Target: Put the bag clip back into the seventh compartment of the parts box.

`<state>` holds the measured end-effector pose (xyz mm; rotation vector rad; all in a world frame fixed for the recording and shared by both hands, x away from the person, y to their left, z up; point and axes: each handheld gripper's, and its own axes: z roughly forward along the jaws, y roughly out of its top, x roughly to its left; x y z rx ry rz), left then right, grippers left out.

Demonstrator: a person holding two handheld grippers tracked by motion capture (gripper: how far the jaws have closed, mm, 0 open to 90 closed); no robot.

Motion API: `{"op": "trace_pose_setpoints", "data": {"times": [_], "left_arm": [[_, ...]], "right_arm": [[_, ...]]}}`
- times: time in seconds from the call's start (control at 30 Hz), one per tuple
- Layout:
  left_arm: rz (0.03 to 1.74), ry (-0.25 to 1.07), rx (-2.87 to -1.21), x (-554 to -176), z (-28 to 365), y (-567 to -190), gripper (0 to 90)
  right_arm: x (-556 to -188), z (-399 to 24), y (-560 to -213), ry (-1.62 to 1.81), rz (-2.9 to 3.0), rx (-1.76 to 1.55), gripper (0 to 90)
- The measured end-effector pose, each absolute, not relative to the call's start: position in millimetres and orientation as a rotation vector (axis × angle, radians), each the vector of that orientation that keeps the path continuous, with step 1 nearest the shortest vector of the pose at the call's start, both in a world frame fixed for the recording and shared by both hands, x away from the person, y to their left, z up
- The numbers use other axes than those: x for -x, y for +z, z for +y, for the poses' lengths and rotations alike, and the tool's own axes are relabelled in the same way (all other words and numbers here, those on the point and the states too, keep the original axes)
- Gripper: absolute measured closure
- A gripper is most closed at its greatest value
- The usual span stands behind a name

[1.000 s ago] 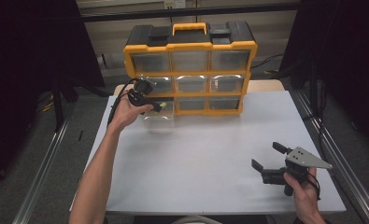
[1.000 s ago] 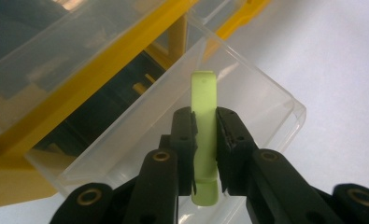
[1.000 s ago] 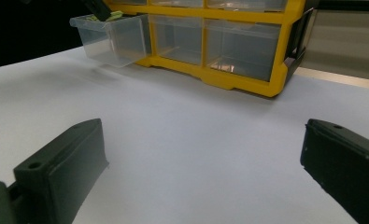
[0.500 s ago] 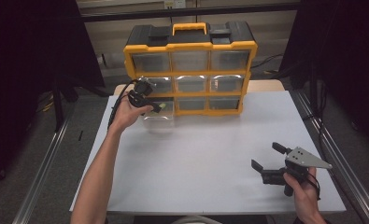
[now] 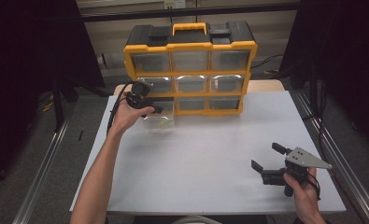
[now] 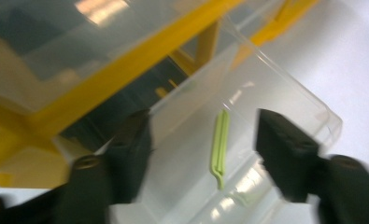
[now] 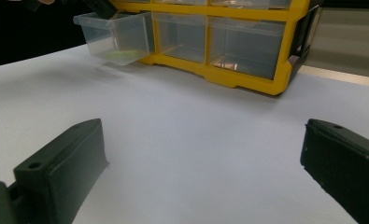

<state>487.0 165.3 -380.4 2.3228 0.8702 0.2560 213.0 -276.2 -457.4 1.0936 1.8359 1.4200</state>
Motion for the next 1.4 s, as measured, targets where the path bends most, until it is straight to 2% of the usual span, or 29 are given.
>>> {"op": "trace_pose_setpoints", "data": {"times": [0.03, 0.1, 0.2, 0.33, 0.5, 0.7, 0.77, 1.0, 1.17, 1.4], "left_arm": [[0.870, 0.282, -2.300, -486.6, 165.3, -380.4, 26.9], [0.877, 0.283, -2.260, -484.6, 165.5, -380.4, 22.8], [0.892, 0.306, -2.238, -483.0, 166.3, -380.2, 11.6], [0.910, 0.313, -2.187, -481.6, 168.6, -379.4, 5.3], [0.850, 0.326, -2.139, -477.1, 173.9, -380.7, 4.4], [0.858, 0.387, -2.059, -470.7, 175.4, -383.3, 4.9], [0.856, 0.366, -2.029, -467.4, 174.9, -383.9, 6.5], [0.855, 0.483, -1.940, -455.9, 175.5, -388.9, 5.6], [0.861, 0.501, -1.822, -448.7, 177.9, -396.5, 5.6], [0.817, 0.555, -1.787, -436.6, 182.2, -399.5, 5.6]], "right_arm": [[-212.9, -276.4, -457.4, 1.420, 1.839, -1.092, 0.0], [-212.8, -276.9, -457.7, 1.422, 1.840, -1.094, 0.0], [-213.0, -278.0, -458.3, 1.423, 1.835, -1.102, 0.0], [-213.9, -279.3, -459.5, 1.428, 1.833, -1.111, 0.0], [-213.8, -279.9, -459.7, 1.427, 1.835, -1.117, 0.0], [-212.1, -280.8, -459.6, 1.423, 1.829, -1.116, 0.0], [-212.1, -281.2, -459.6, 1.422, 1.825, -1.117, 0.0], [-214.3, -280.2, -460.1, 1.415, 1.837, -1.110, 0.0], [-213.2, -278.6, -458.9, 1.408, 1.832, -1.109, 0.0], [-212.0, -277.4, -459.1, 1.401, 1.839, -1.116, 0.0]]}}
